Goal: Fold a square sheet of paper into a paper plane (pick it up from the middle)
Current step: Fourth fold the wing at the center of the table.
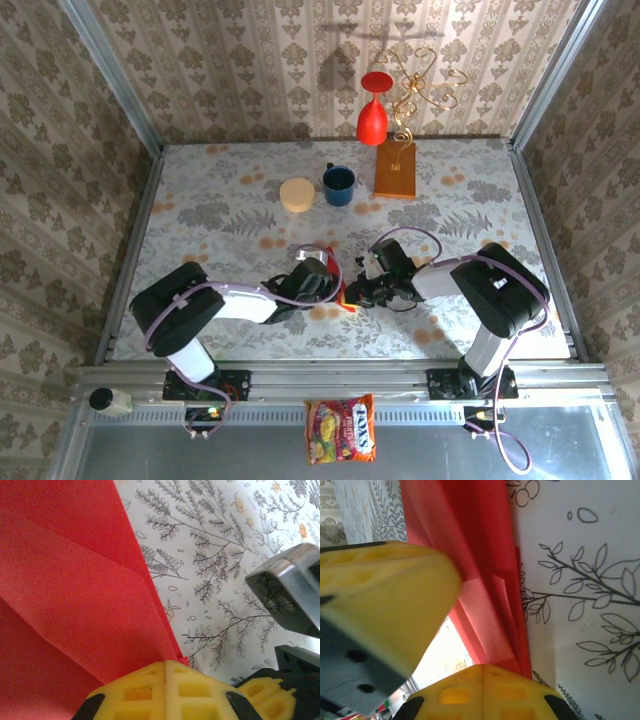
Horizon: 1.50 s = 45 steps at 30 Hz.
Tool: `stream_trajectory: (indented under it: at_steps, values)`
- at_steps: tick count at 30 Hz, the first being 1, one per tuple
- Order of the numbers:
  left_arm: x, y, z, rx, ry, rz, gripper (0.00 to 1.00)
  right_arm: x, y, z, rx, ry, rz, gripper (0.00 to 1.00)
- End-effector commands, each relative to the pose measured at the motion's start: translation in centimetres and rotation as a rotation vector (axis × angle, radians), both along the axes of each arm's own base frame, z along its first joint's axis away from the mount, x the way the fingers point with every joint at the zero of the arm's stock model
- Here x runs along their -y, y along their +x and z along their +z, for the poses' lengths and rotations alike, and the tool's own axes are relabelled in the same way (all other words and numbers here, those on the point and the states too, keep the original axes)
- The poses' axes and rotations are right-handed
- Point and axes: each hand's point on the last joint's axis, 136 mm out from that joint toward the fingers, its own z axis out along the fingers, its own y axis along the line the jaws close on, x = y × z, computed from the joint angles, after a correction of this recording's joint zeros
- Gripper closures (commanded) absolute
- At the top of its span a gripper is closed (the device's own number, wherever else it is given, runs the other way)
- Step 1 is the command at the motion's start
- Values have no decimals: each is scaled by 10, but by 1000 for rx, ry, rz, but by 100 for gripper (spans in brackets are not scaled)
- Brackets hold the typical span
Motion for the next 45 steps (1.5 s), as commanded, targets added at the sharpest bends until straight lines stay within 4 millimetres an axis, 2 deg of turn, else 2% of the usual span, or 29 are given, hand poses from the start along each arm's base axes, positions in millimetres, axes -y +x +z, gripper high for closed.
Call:
stream_trajectory:
  at_steps: [1,3,8,13,25,34,38,45]
  values:
    - [11,-1,1,-8,-78,2,100,37,-29,-57,-151,-213,-63,100]
    - [9,-1,-5,-17,-67,11,100,38,-31,-59,-164,-220,-68,100]
    - [-13,7,-20,-44,-14,112,100,47,-37,-68,-197,-260,-81,100]
    - [-35,21,-23,-52,55,189,100,56,-46,-78,-239,-303,-90,100]
    - [-58,59,-31,-93,152,237,100,70,-57,-91,-282,-360,-102,100]
    - [-74,77,-43,-111,187,243,100,71,-60,-98,-301,-363,-103,100]
    - [-74,69,-47,-129,183,241,100,64,-52,-82,-283,-306,-98,100]
    - [-73,36,-57,-171,188,266,100,38,-10,-3,-124,-188,-87,100]
